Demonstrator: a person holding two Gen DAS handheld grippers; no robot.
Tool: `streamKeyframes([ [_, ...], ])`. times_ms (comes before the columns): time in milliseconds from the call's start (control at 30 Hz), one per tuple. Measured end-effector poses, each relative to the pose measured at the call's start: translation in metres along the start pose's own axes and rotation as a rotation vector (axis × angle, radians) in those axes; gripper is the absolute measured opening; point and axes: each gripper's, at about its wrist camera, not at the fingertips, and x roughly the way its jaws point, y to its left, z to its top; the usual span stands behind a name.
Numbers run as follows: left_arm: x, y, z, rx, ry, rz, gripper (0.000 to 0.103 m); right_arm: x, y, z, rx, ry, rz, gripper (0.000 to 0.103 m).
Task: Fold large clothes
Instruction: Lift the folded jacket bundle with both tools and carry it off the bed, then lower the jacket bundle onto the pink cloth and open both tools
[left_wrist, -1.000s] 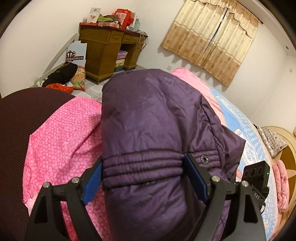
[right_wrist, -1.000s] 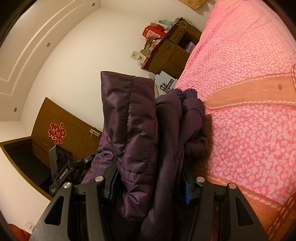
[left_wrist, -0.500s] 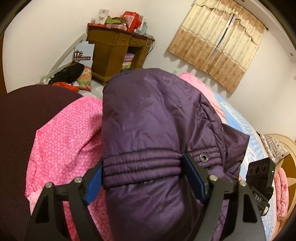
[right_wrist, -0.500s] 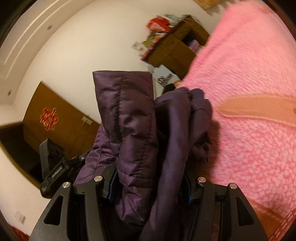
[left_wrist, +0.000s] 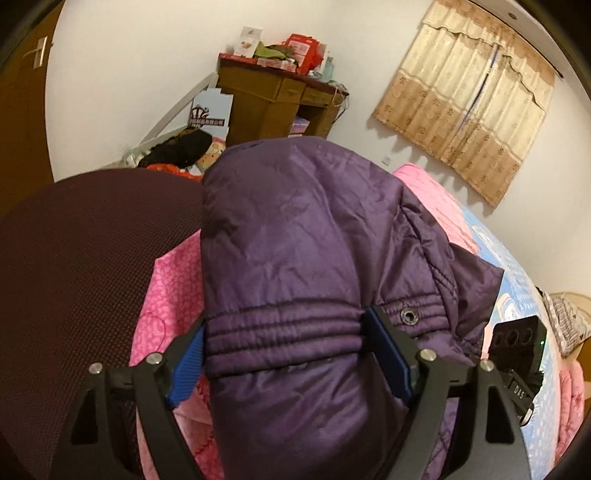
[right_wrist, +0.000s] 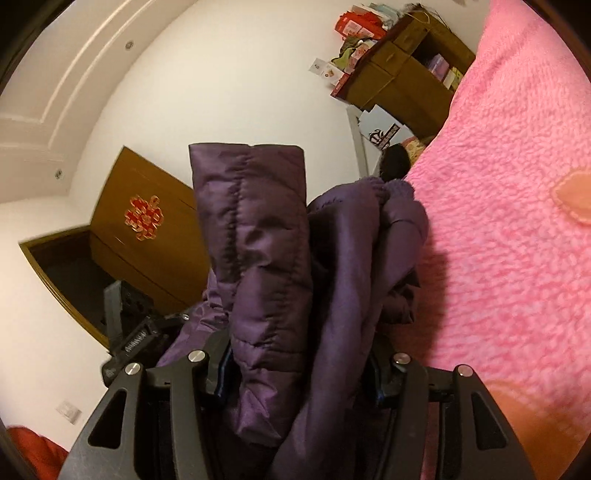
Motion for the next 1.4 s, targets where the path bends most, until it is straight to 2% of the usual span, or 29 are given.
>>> streamKeyframes([
  [100,0.005,-0.004,-0.002,0.019,-0.005,0.020,0.095,-0.005,-0.005,-0.002,0.030,-0.008,-0.042,0.061],
  [167,0.008,-0.004,-0.002,0.039,-0.005,0.020,0.100,-0.016,-0.003,-0.004,0.037,-0.015,-0.087,0.061],
  [267,0.007,0.003,-0.002,0.026,-0.007,0.018,0.102,-0.041,0.031,-0.005,-0.083,-0.056,-0.251,0.059],
  [333,0.008,0.005,-0.001,0.015,-0.004,0.020,0.103,-0.061,0.065,-0.001,-0.196,-0.123,-0.328,0.047],
  [367,0.008,0.005,-0.002,0.011,-0.002,0.022,0.103,-0.070,0.086,0.003,-0.248,-0.159,-0.370,0.045],
  [400,0.008,0.002,-0.002,0.021,-0.004,0.031,0.103,-0.074,0.106,0.009,-0.289,-0.172,-0.397,0.036],
  [433,0.007,-0.004,-0.002,0.051,-0.009,0.049,0.103,-0.070,0.124,0.016,-0.320,-0.154,-0.409,0.028],
  [533,0.000,-0.030,-0.006,0.176,-0.068,0.183,0.103,-0.040,0.157,0.026,-0.356,-0.071,-0.485,0.027],
  [600,-0.002,-0.040,-0.010,0.239,-0.104,0.254,0.103,-0.013,0.160,0.031,-0.313,-0.034,-0.573,0.027],
  [667,-0.002,-0.038,-0.009,0.243,-0.106,0.254,0.103,0.014,0.133,0.034,-0.209,0.000,-0.653,0.027],
  [700,0.000,-0.031,-0.006,0.212,-0.084,0.212,0.103,0.022,0.118,0.032,-0.185,0.007,-0.676,0.024],
  [733,0.004,-0.023,-0.003,0.169,-0.052,0.163,0.103,0.031,0.102,0.027,-0.196,0.000,-0.689,0.024],
  [833,0.017,-0.005,0.005,0.073,0.015,0.035,0.103,0.035,0.093,0.021,-0.249,-0.052,-0.709,0.023],
  [900,0.022,-0.004,0.004,0.048,0.029,0.010,0.103,0.031,0.084,0.020,-0.224,-0.055,-0.686,0.023],
  [1133,0.014,-0.020,-0.004,0.094,0.001,0.055,0.103,0.031,0.085,0.007,-0.272,-0.106,-0.720,0.023],
  [1233,-0.004,-0.032,-0.003,0.127,0.000,0.107,0.101,0.038,0.088,0.005,-0.303,-0.106,-0.744,0.023],
  [1267,-0.016,-0.042,-0.006,0.156,-0.012,0.119,0.098,0.040,0.091,0.004,-0.306,-0.115,-0.752,0.023],
  [1400,-0.047,-0.073,-0.028,0.284,-0.051,0.167,0.098,0.032,0.094,-0.004,-0.301,-0.144,-0.756,0.023],
])
